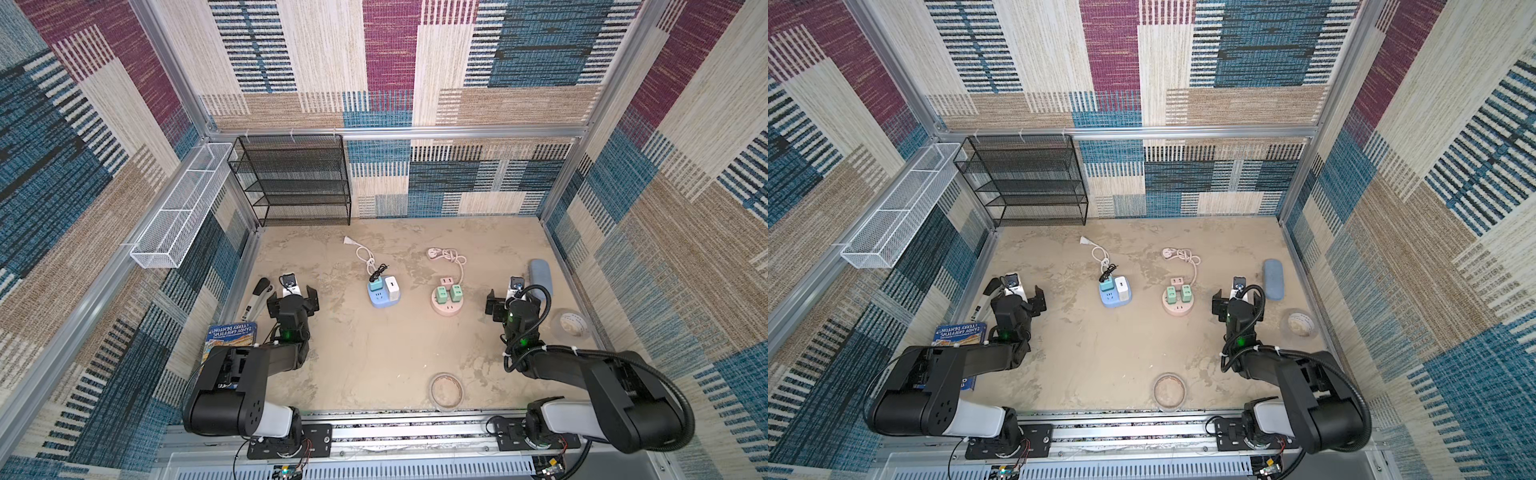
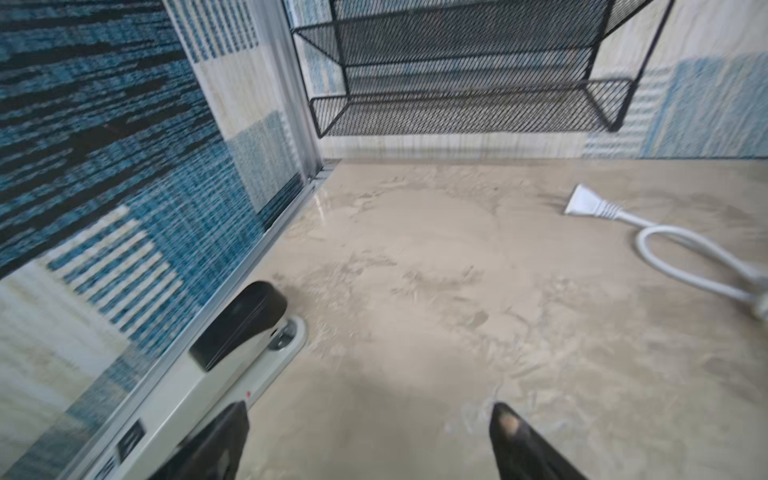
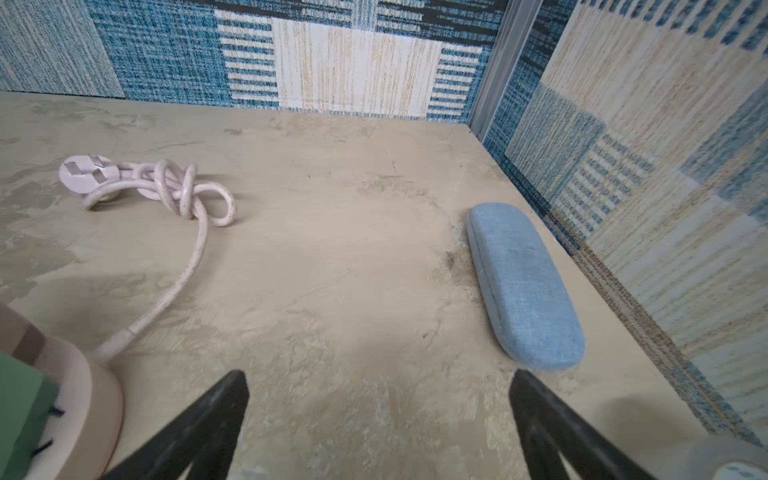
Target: Insert the plug
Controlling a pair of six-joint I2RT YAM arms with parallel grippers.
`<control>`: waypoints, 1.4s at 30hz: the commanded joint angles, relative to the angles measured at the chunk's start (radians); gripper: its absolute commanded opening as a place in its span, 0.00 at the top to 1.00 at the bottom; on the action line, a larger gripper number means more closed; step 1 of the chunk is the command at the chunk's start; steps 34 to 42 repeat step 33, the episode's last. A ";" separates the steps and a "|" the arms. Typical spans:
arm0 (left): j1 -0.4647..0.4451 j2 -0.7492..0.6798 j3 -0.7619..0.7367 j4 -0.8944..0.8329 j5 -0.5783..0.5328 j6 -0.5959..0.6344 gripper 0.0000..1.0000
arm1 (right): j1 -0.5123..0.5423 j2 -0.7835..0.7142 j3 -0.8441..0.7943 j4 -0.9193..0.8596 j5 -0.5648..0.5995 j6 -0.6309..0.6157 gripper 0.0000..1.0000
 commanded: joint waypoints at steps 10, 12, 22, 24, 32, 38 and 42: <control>0.001 0.068 0.030 0.041 0.084 0.019 0.01 | -0.170 0.186 -0.041 0.484 -0.351 0.022 0.00; 0.001 0.062 0.032 0.023 0.086 0.016 0.01 | -0.177 0.182 -0.037 0.466 -0.357 0.024 0.00; 0.001 0.065 0.030 0.038 0.085 0.019 0.01 | -0.177 0.177 -0.032 0.455 -0.361 0.025 0.00; 0.001 0.066 0.030 0.037 0.085 0.019 0.01 | -0.177 0.178 -0.025 0.438 -0.363 0.023 0.00; 0.001 0.066 0.030 0.039 0.085 0.019 0.01 | -0.180 0.173 -0.030 0.442 -0.375 0.026 0.00; 0.001 0.066 0.030 0.038 0.085 0.019 0.01 | -0.180 0.172 -0.031 0.445 -0.374 0.026 0.00; 0.001 0.066 0.030 0.038 0.085 0.019 0.01 | -0.180 0.172 -0.031 0.445 -0.374 0.026 0.00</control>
